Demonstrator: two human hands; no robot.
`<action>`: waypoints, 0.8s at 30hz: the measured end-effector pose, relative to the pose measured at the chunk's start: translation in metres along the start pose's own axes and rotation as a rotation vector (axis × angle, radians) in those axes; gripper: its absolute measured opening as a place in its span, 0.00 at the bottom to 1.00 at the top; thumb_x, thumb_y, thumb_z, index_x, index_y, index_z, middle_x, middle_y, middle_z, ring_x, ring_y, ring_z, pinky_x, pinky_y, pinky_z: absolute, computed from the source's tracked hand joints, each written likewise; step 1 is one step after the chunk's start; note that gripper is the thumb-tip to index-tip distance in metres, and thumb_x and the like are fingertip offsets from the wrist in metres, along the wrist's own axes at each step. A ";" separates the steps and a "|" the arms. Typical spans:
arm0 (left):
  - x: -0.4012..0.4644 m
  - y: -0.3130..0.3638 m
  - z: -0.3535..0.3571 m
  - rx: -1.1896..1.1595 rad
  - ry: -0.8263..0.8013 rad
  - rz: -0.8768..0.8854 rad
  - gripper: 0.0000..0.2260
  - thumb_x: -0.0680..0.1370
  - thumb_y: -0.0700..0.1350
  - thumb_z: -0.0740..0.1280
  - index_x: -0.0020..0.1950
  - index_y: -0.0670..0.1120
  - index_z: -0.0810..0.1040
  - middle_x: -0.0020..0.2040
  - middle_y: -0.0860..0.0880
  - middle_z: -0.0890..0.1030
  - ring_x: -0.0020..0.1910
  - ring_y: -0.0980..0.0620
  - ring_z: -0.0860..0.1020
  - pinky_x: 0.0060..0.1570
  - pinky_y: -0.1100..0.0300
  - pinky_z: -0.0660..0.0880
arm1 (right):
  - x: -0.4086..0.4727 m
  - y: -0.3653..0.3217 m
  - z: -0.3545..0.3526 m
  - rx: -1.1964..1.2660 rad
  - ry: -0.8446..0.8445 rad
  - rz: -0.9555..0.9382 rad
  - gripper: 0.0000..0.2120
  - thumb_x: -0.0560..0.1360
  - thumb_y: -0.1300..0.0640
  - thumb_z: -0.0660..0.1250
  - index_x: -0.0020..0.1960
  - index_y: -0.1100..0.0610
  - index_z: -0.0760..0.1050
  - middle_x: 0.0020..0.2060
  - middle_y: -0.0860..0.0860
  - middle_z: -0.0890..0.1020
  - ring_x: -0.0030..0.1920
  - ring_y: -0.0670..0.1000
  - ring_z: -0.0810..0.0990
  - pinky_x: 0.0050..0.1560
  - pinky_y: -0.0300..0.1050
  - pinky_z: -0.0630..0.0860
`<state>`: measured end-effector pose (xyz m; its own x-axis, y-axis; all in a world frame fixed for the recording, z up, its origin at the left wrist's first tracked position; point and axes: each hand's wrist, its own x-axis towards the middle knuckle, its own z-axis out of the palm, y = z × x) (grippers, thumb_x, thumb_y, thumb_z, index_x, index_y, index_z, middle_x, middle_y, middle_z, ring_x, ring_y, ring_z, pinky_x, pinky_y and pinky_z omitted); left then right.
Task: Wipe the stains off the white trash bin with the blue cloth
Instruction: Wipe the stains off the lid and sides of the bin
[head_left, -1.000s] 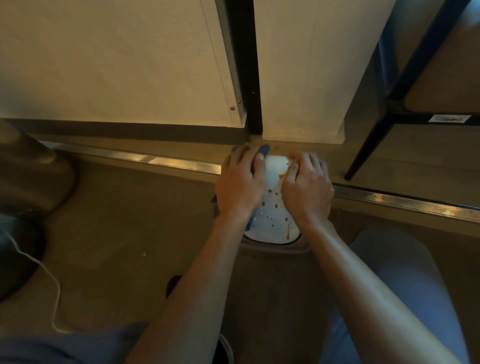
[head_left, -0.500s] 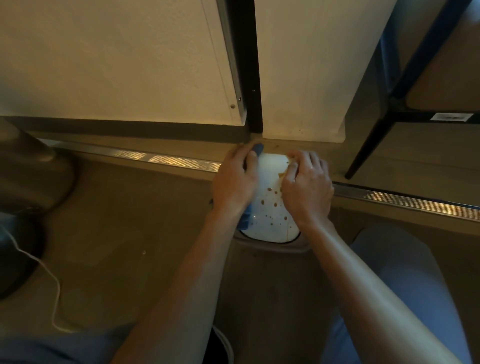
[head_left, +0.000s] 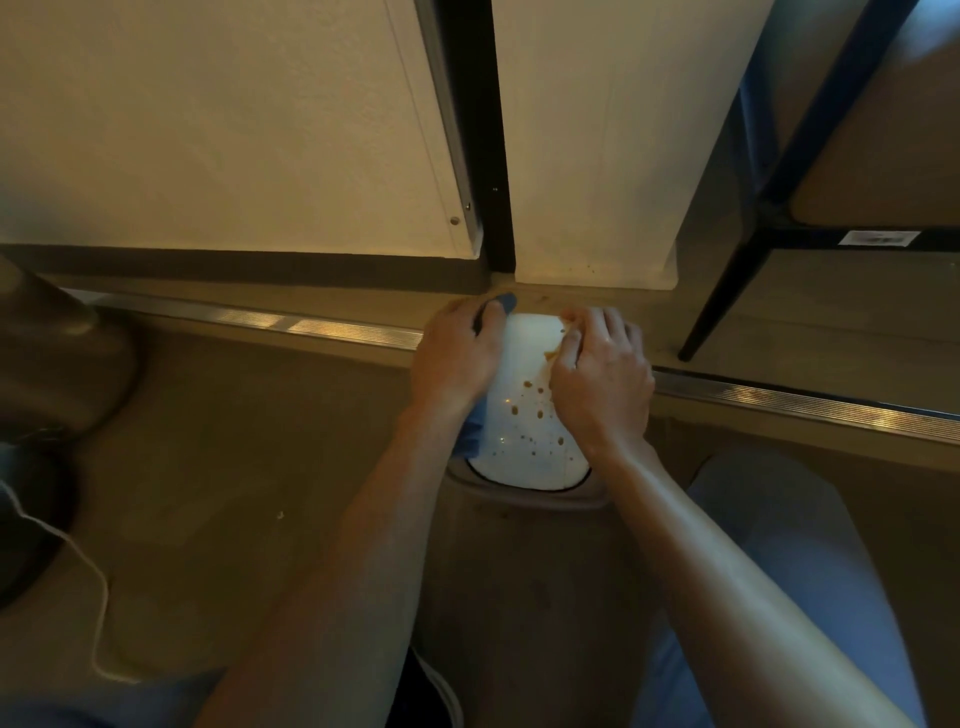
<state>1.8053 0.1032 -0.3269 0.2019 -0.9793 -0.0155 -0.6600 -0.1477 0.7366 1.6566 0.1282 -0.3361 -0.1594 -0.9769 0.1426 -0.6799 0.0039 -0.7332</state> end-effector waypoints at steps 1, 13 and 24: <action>0.004 0.007 0.002 0.055 -0.027 0.026 0.16 0.85 0.57 0.55 0.53 0.54 0.80 0.49 0.55 0.80 0.51 0.53 0.78 0.53 0.48 0.77 | 0.000 0.000 0.000 0.005 0.004 0.002 0.16 0.82 0.51 0.54 0.63 0.52 0.76 0.59 0.49 0.79 0.61 0.51 0.74 0.59 0.57 0.76; -0.043 -0.025 -0.002 -0.184 0.059 0.155 0.14 0.86 0.53 0.60 0.72 0.62 0.67 0.64 0.66 0.73 0.61 0.59 0.77 0.59 0.51 0.79 | 0.000 0.000 0.000 0.010 -0.010 0.000 0.17 0.81 0.50 0.53 0.62 0.52 0.76 0.59 0.49 0.78 0.63 0.51 0.74 0.60 0.57 0.75; -0.077 -0.039 0.009 0.114 0.094 0.403 0.19 0.86 0.50 0.57 0.77 0.53 0.71 0.81 0.56 0.64 0.83 0.51 0.52 0.80 0.59 0.50 | -0.001 0.001 -0.001 0.016 0.001 -0.002 0.16 0.82 0.51 0.53 0.63 0.52 0.76 0.59 0.50 0.78 0.62 0.52 0.74 0.60 0.58 0.75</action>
<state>1.8087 0.1835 -0.3604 -0.0269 -0.9457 0.3240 -0.7741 0.2248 0.5918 1.6557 0.1291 -0.3365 -0.1586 -0.9767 0.1447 -0.6688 -0.0015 -0.7435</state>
